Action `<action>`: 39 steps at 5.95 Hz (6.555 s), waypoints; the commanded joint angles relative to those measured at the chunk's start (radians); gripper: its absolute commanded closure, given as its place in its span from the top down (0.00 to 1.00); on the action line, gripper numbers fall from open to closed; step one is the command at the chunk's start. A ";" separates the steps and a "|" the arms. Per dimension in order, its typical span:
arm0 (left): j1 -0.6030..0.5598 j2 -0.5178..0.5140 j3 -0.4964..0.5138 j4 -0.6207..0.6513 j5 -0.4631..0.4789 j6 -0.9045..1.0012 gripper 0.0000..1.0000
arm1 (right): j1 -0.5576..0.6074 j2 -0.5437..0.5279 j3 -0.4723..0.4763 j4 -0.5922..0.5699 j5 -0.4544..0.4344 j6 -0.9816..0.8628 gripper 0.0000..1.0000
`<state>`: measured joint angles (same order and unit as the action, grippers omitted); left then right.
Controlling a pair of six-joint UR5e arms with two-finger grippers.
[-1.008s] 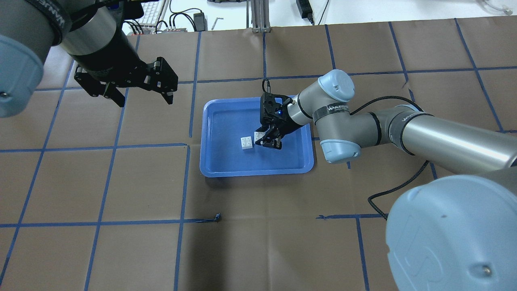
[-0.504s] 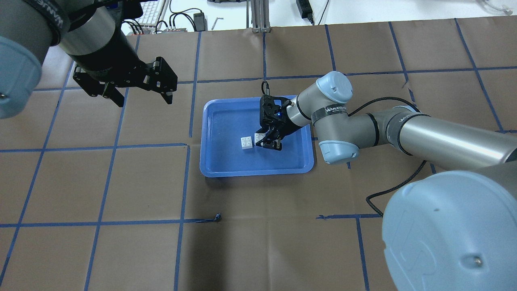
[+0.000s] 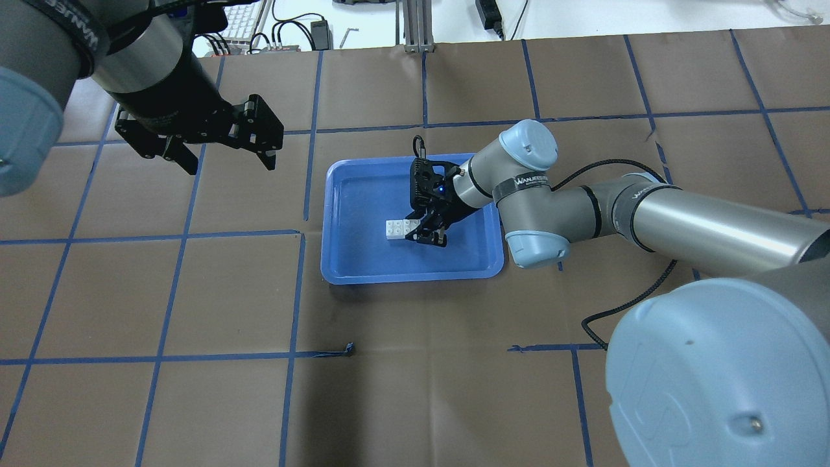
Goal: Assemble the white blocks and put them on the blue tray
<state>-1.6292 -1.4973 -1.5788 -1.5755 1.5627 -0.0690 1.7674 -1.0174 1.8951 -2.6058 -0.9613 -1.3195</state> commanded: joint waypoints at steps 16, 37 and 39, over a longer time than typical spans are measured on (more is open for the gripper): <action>0.002 -0.001 -0.006 0.011 -0.004 -0.005 0.99 | 0.003 0.016 0.002 -0.028 -0.002 0.060 0.25; 0.003 0.000 -0.010 0.011 -0.003 -0.005 0.99 | -0.151 -0.475 -0.037 0.561 -0.622 0.922 1.00; 0.003 0.000 -0.010 0.011 -0.001 -0.005 0.99 | -0.151 -0.529 -0.082 0.718 -0.636 1.199 1.00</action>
<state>-1.6254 -1.4972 -1.5892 -1.5646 1.5605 -0.0736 1.6169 -1.5222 1.8390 -1.9695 -1.5878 -0.2429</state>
